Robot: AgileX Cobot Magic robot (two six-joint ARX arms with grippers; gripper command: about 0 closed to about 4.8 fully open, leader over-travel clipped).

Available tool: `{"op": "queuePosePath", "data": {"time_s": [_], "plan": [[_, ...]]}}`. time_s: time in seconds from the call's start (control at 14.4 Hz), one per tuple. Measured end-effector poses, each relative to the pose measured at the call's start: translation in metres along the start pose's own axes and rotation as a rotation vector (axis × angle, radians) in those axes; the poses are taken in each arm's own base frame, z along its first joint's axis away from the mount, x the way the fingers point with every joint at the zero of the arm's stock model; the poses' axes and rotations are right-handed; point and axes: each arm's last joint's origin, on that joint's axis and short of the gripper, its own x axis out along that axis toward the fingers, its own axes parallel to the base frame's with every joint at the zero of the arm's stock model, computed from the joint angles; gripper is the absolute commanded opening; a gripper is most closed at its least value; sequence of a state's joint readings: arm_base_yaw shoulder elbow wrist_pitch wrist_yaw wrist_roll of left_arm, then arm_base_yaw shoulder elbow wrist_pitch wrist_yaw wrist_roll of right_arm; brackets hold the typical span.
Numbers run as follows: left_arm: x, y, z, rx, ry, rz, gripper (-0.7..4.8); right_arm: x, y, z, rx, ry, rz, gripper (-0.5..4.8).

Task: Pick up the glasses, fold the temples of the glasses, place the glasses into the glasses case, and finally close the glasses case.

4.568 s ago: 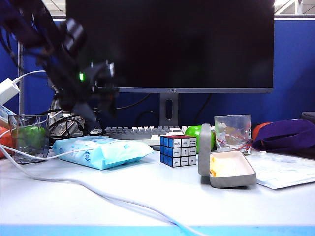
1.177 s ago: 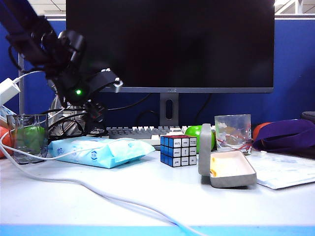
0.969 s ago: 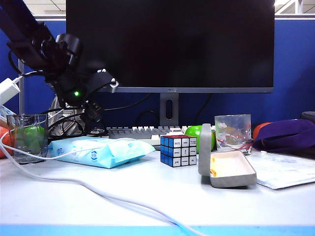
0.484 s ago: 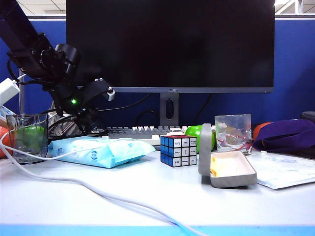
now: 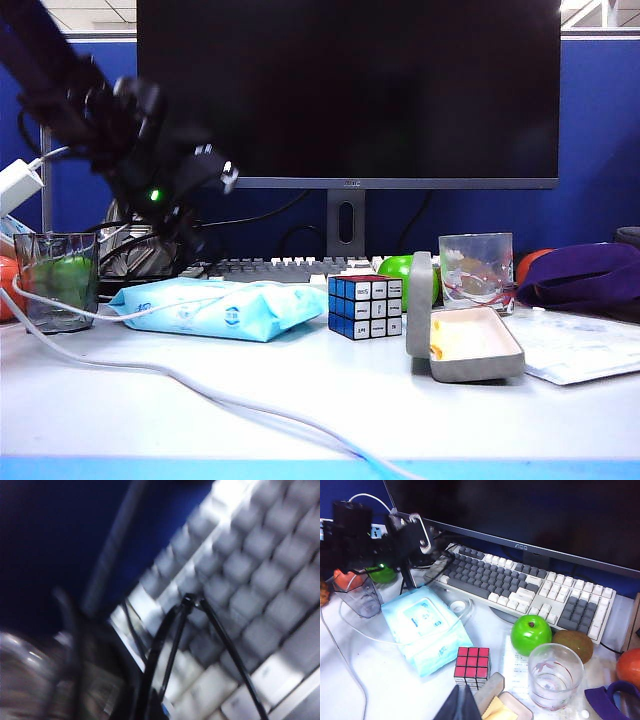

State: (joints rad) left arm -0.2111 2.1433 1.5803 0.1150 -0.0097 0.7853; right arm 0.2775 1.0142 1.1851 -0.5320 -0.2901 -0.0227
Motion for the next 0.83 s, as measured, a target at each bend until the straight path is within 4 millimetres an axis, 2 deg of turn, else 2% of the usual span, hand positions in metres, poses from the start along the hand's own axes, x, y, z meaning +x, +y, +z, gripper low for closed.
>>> {"op": "queuePosePath", "data": {"time_s": [0.28, 0.35, 0.62, 0.69, 0.83], "plan": [[-0.022, 0.007, 0.026, 0.007, -0.047, 0.01, -0.06, 0.0, 0.0, 0.0, -0.001, 0.0, -0.001, -0.01], [-0.036, 0.011, 0.038, 0.013, -0.06, 0.002, -0.06, 0.0, 0.0, 0.0, -0.001, -0.001, -0.001, -0.01], [-0.075, 0.027, 0.068, -0.004, -0.134, 0.032, -0.06, 0.0, 0.0, 0.002, -0.006, -0.018, -0.002, -0.01], [-0.084, 0.033, 0.074, -0.008, -0.154, 0.049, -0.06, 0.0, 0.0, 0.002, -0.006, -0.018, 0.0, -0.01], [-0.09, 0.034, 0.075, -0.026, -0.142, 0.036, -0.06, 0.0, 0.0, 0.002, -0.006, -0.018, 0.0, -0.01]]}}
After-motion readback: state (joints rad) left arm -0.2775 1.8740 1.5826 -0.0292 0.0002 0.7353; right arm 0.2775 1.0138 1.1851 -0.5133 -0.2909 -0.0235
